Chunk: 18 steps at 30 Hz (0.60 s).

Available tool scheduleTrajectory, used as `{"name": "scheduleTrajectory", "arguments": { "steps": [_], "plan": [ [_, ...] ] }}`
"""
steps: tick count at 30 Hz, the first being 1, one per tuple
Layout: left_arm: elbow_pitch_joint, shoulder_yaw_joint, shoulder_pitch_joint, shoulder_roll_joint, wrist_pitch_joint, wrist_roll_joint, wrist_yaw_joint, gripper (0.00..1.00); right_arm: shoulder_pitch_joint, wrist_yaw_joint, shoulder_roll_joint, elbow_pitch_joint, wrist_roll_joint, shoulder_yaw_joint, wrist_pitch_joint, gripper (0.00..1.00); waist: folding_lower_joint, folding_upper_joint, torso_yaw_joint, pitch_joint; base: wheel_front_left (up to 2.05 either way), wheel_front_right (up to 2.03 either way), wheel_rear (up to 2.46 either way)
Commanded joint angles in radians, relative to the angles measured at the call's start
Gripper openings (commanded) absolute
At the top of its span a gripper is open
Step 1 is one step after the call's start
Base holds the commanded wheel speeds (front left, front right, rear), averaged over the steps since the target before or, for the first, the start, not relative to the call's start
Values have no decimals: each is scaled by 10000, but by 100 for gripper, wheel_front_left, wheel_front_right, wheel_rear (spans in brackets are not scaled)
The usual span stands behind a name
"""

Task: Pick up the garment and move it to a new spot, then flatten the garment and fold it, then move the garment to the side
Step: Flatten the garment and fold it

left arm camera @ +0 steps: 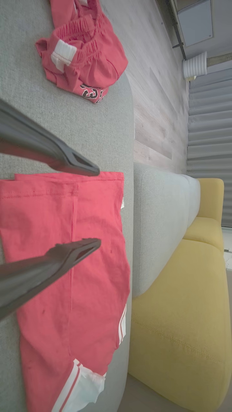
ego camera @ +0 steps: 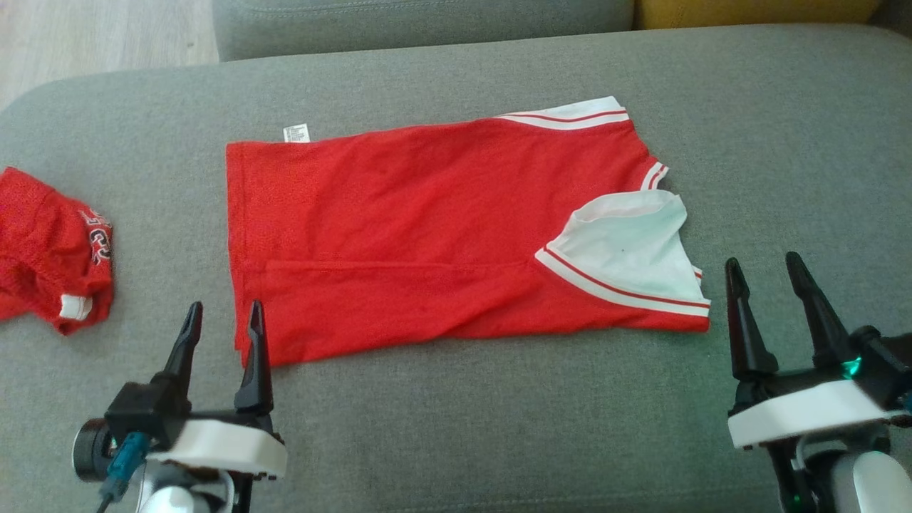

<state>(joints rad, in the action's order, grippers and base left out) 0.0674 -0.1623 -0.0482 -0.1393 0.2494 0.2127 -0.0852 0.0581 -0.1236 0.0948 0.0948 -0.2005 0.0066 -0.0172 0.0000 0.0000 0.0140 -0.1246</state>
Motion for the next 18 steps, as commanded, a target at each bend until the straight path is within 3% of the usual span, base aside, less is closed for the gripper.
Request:
{"name": "scheduleTrajectory", "arguments": {
  "steps": [1,9,18],
  "plan": [
    [-307,272,250,-191,88,-35,-30,100,-157,-71,65,361,63,189,15,100,0,0,7,-4,0,0,0],
    [-65,133,468,-201,-181,156,118,100,-263,-71,60,28,-145,164,170,100,0,0,-78,-130,0,0,0],
    [1674,-1,1804,-95,-1496,942,713,100,-1451,-71,501,-1949,-642,56,990,100,0,0,-224,-712,0,0,0]
  ]
}}
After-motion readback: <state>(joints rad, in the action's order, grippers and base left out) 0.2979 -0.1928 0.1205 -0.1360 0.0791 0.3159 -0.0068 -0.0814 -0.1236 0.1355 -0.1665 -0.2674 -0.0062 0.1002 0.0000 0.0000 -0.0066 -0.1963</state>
